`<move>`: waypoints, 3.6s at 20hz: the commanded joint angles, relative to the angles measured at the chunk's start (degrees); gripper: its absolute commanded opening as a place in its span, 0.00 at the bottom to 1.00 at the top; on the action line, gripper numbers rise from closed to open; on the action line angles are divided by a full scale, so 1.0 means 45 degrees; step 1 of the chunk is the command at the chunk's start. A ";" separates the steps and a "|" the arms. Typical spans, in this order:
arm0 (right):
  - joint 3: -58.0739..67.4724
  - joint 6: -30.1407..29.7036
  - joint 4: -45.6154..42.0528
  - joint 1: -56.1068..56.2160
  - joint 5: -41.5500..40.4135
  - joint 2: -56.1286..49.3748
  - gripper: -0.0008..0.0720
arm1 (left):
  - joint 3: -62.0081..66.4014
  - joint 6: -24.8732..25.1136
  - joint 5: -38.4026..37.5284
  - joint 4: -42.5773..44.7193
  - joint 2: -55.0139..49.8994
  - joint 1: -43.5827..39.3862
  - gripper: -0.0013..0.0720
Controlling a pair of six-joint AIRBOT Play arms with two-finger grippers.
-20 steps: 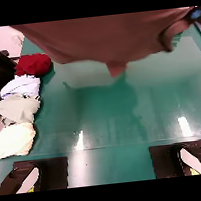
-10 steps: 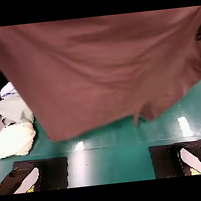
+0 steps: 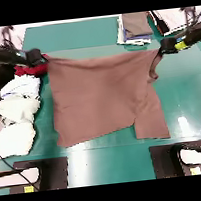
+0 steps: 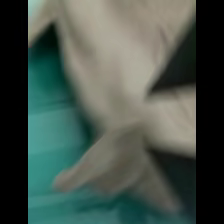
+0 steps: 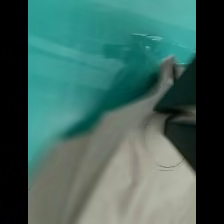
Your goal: Fold the shirts.
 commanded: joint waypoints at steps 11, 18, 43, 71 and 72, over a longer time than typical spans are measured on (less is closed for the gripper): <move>-0.4391 -0.0112 0.0170 -0.0384 -0.0379 0.2895 0.41 | -0.8786 -0.0869 -0.2050 0.2778 0.5367 0.1399 0.75; -0.5348 -0.0107 0.0214 -0.0262 -0.1224 0.4056 0.41 | -1.3852 -0.1030 -0.2191 0.1117 0.7698 0.1399 0.75; -0.8296 -0.0398 0.0126 -0.4507 0.0913 0.4075 0.58 | -1.0404 -0.0767 -0.0908 0.0403 0.7698 -0.0792 0.05; 0.2127 -0.1943 0.2482 -0.2239 -0.1472 0.8170 0.03 | 0.6062 -0.1161 -0.0928 0.1826 0.7698 -0.0797 0.05; 0.2798 -0.1627 0.1826 -0.2239 -0.1433 0.8393 0.03 | 0.7009 -0.1263 -0.0860 0.1826 0.7698 -0.0797 0.05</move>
